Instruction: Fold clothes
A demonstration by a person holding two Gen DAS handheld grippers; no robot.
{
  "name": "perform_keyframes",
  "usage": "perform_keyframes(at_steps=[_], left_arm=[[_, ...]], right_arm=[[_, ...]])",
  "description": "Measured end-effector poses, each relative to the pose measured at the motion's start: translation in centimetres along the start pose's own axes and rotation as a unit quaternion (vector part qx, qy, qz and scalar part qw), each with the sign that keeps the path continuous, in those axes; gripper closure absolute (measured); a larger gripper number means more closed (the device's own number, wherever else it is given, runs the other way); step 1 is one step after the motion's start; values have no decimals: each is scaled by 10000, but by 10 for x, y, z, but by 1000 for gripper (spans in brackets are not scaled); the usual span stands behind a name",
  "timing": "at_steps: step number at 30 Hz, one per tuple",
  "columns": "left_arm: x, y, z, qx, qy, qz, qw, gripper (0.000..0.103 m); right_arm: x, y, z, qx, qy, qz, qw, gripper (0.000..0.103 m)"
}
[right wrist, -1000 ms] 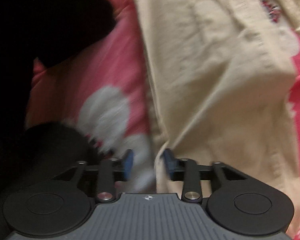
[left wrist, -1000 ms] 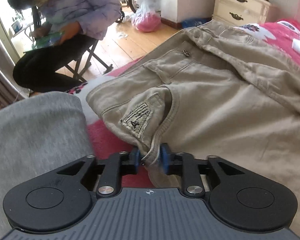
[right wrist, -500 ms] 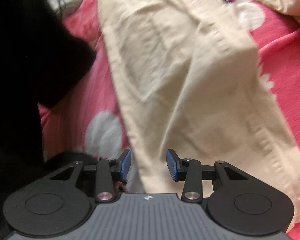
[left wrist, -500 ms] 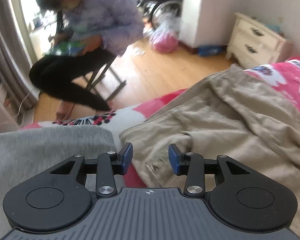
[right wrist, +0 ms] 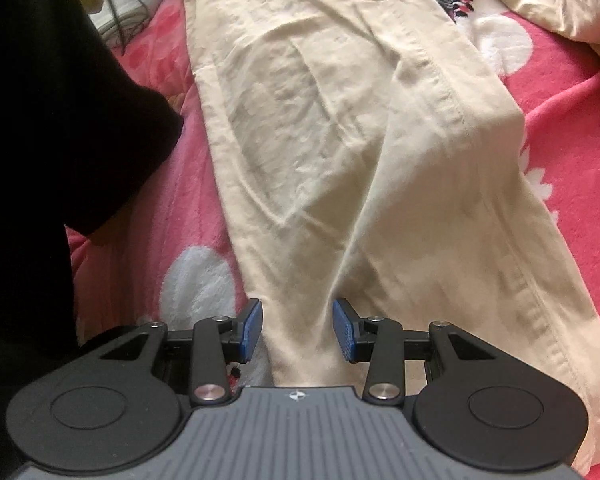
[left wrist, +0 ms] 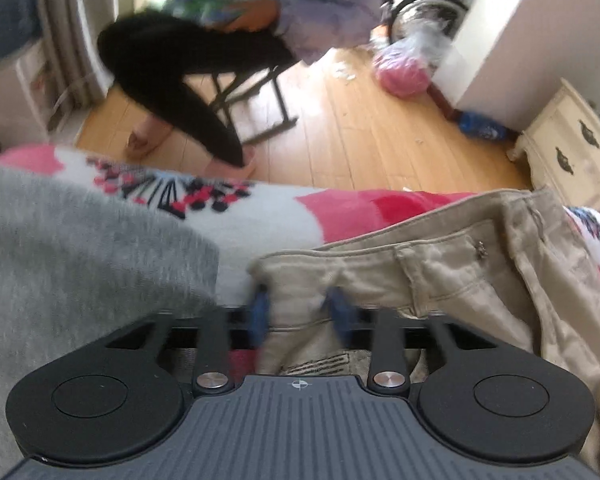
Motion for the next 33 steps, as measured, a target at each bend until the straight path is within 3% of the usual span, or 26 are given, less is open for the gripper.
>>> perform_keyframes(at_steps=[4, 7, 9, 11, 12, 13, 16, 19, 21, 24, 26, 28, 31, 33], left_arm=[[-20, -2, -17, 673, -145, -552, 9961, 89], [-3, 1, -20, 1151, -462, -377, 9916, 88], [12, 6, -19, 1489, -680, -39, 9865, 79], [8, 9, -21, 1709, -787, -42, 9821, 73], [2, 8, -21, 1735, -791, -53, 9816, 62], [-4, 7, -22, 1760, -795, -64, 9812, 58], [-31, 1, -26, 1945, -961, -499, 9749, 50], [-62, -2, -45, 2257, -1096, -1206, 9605, 50], [-73, 3, -71, 2573, -793, -1405, 9528, 48], [-74, 30, -124, 3159, 298, -984, 9432, 48], [-68, 63, -163, 3530, 1206, -400, 9269, 48], [-60, 105, -201, 3901, 2046, 326, 8971, 48], [-57, 170, -244, 4440, 3005, 1115, 8367, 48], [-61, 212, -267, 4765, 3571, 1538, 7885, 48]], right_arm=[[0, -1, -4, 57, 17, -57, 10000, 61], [3, 0, -6, 182, 55, -106, 9998, 62], [0, 4, -9, 353, 88, -134, 9992, 62], [-8, 11, -14, 590, 148, -172, 9980, 62], [-14, 16, -18, 775, 183, -195, 9966, 62], [-21, 22, -22, 975, 210, -213, 9948, 62], [-43, 44, -40, 1682, 274, -232, 9851, 61], [-66, 61, -59, 2322, 575, -372, 9703, 60], [-78, 70, -77, 2902, 942, -496, 9510, 60], [-82, 77, -101, 3632, 1494, -568, 9179, 59], [-80, 82, -115, 3947, 1849, -515, 8985, 59], [-75, 87, -129, 4377, 2160, -326, 8722, 57], [-69, 97, -145, 4977, 2137, -256, 8402, 52], [-64, 94, -148, 5037, 2226, -178, 8345, 50]])
Point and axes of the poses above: each gripper's, at about its wrist camera, not at the fingertips, and x roughly the way its jaws point, z to its left, y to its underside, the point moved 2 cm from there along x, roughly the way its jaws point, and after that the axes turned 13 degrees about y, right-handed, at the moved point
